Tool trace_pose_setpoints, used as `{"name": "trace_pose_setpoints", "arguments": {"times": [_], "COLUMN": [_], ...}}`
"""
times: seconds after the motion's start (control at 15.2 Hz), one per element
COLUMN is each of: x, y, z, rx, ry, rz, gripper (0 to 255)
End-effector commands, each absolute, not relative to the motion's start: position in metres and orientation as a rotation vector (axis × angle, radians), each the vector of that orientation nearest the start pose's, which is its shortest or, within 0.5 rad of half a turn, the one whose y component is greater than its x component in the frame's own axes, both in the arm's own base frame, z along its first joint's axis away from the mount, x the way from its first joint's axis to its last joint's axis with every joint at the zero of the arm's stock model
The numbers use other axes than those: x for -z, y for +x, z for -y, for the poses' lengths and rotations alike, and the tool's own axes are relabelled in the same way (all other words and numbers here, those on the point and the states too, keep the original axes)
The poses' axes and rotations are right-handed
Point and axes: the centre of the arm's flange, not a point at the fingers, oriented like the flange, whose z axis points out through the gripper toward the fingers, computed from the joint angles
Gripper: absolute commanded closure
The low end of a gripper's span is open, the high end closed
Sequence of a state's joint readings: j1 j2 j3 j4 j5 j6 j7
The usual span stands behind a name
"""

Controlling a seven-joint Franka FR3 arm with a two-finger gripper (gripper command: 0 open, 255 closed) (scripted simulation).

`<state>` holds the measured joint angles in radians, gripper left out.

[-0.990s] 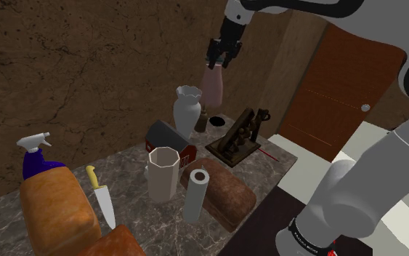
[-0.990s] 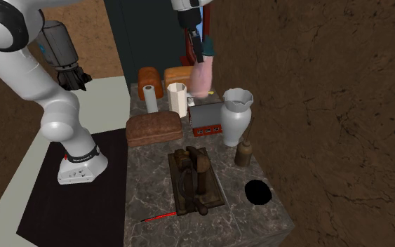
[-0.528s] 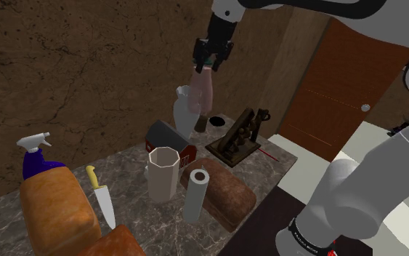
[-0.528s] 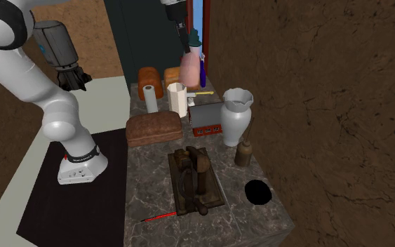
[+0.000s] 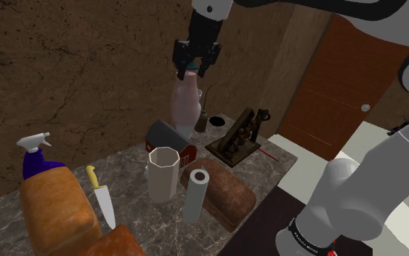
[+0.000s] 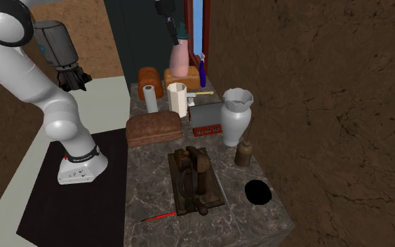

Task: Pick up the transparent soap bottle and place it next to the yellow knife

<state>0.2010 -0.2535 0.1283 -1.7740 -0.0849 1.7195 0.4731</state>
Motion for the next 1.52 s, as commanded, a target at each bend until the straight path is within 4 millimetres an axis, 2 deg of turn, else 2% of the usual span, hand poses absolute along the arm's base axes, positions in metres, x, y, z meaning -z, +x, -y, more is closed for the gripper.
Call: {"name": "trace_pose_setpoints", "arguments": {"times": [0.0,0.73,0.79,1.45], "x": [-0.673,-0.673,-0.673,-0.62], "y": [0.456,0.424,0.422,0.422], "z": [-0.185,-0.327,-0.335,-0.335], "rx": [0.36,0.36,0.36,0.36], "ry": [-3.144,-3.144,-3.144,-3.144], "rz": [-0.223,-0.223,-0.223,-0.223], "gripper": [255,255,255,255]}}
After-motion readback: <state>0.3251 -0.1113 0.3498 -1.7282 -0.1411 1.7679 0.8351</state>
